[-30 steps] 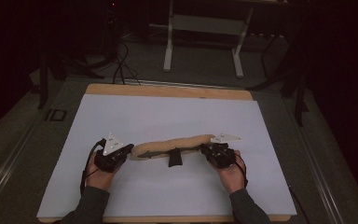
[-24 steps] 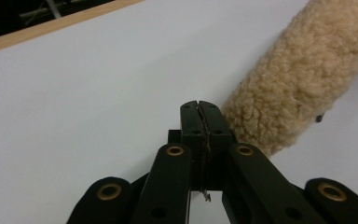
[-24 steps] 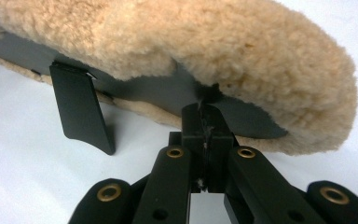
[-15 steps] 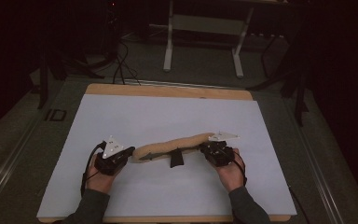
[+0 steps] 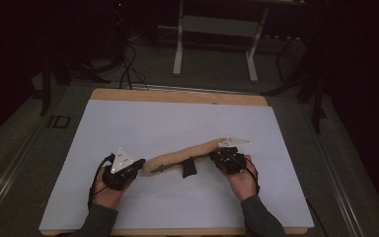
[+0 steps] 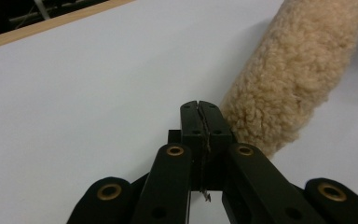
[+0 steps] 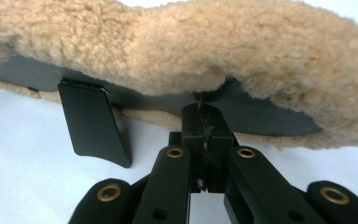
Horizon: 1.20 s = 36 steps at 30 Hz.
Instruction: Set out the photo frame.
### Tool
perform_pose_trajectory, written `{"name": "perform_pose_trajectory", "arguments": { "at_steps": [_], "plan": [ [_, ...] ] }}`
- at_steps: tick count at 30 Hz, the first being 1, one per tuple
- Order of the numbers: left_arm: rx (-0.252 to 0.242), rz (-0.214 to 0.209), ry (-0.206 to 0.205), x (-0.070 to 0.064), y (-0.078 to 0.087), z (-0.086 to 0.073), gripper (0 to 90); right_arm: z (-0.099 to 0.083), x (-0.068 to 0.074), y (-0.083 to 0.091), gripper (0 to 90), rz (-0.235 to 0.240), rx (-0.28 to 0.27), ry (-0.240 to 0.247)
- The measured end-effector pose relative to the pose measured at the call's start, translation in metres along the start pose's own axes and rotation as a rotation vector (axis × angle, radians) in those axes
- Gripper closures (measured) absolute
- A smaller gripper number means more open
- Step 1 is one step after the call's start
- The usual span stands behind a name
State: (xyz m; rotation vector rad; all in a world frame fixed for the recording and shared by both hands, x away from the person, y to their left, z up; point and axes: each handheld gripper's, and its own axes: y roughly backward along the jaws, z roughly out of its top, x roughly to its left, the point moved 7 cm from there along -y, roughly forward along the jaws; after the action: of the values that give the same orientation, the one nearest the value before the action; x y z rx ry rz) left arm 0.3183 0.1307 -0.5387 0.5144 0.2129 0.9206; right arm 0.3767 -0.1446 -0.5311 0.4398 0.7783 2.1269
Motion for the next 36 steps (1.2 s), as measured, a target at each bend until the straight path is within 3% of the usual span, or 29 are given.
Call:
{"name": "perform_pose_trajectory", "arguments": {
  "at_steps": [18,36],
  "plan": [
    [-0.009,-0.03,-0.046,-0.023,0.004,-0.001,90.0,0.005,0.001,-0.002,89.5,-0.008,0.008,0.0],
    [-0.012,-0.073,-0.063,-0.035,0.003,0.0,90.0,0.01,0.003,-0.003,89.6,-0.009,0.015,0.012]
  ]
}}
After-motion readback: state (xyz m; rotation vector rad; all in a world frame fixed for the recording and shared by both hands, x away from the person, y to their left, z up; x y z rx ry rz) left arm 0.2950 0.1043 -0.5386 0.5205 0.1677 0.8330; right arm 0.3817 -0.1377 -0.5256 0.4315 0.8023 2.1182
